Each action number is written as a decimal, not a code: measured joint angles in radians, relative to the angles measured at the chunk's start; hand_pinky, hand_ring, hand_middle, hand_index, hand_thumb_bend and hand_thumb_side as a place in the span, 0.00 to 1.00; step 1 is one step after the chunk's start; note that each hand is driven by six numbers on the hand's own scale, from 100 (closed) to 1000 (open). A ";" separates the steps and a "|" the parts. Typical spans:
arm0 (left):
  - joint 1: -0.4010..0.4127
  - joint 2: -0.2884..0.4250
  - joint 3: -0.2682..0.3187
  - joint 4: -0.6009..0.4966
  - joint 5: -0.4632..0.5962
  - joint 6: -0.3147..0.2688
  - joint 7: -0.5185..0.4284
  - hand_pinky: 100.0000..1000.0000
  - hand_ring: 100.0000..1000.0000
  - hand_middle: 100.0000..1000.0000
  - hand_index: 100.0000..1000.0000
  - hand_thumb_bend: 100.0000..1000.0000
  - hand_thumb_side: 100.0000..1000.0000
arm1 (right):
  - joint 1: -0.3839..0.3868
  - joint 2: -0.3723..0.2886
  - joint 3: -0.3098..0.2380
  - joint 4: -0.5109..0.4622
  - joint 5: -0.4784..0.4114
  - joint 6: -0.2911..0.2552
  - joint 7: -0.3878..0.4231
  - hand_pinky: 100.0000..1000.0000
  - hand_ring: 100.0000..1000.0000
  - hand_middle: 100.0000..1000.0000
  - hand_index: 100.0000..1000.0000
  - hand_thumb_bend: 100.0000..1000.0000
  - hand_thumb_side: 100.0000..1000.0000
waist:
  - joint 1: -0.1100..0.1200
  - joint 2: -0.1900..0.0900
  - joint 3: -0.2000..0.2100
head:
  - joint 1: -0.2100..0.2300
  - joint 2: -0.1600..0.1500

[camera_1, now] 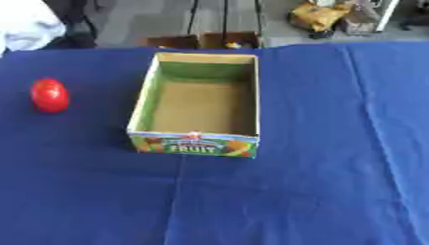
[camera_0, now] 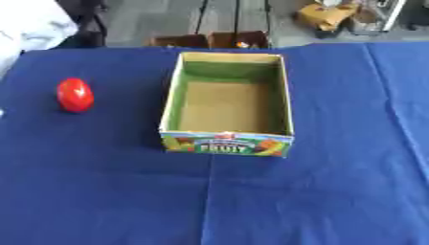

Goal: Pick up objects on the table and place them in the box.

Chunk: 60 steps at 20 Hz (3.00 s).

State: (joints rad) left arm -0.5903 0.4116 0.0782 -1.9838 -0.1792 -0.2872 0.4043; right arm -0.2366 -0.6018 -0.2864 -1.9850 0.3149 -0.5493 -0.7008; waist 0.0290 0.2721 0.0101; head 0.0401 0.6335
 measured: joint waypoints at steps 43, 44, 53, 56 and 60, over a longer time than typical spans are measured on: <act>-0.352 0.326 -0.119 0.547 -0.577 0.255 -0.695 0.75 0.83 0.83 1.00 0.00 1.00 | 0.009 -0.001 0.014 0.000 -0.010 -0.009 0.009 0.65 0.76 0.77 0.84 0.00 0.93 | -0.002 0.000 -0.038 | 0.032 -0.029; -0.367 0.320 -0.124 0.574 -0.588 0.246 -0.723 0.75 0.84 0.83 1.00 0.00 1.00 | 0.009 -0.001 0.016 0.000 -0.010 -0.010 0.010 0.65 0.76 0.77 0.84 0.00 0.93 | -0.003 0.000 -0.040 | 0.031 -0.032; -0.478 0.251 -0.151 0.839 -0.708 0.161 -0.888 0.80 0.87 0.87 1.00 0.07 1.00 | 0.009 -0.001 0.017 0.000 -0.019 -0.015 0.015 0.65 0.76 0.77 0.84 0.00 0.93 | -0.004 0.004 -0.050 | 0.032 -0.045; -0.498 0.228 -0.153 0.920 -0.753 0.141 -0.910 0.81 0.88 0.89 1.00 0.11 1.00 | 0.009 -0.001 0.020 0.000 -0.022 -0.018 0.018 0.66 0.76 0.77 0.84 0.00 0.93 | -0.003 0.007 -0.054 | 0.033 -0.046; -0.515 0.208 -0.150 1.004 -0.812 0.129 -0.924 0.83 0.90 0.92 1.00 0.16 1.00 | 0.008 -0.001 0.022 0.000 -0.028 -0.019 0.019 0.66 0.76 0.77 0.84 0.00 0.93 | -0.003 0.012 -0.060 | 0.041 -0.056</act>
State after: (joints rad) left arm -1.1053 0.6195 -0.0713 -0.9802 -0.9908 -0.1586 -0.5195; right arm -0.2288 -0.6030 -0.2641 -1.9850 0.2869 -0.5685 -0.6816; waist 0.0263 0.2840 -0.0497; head 0.0816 0.5779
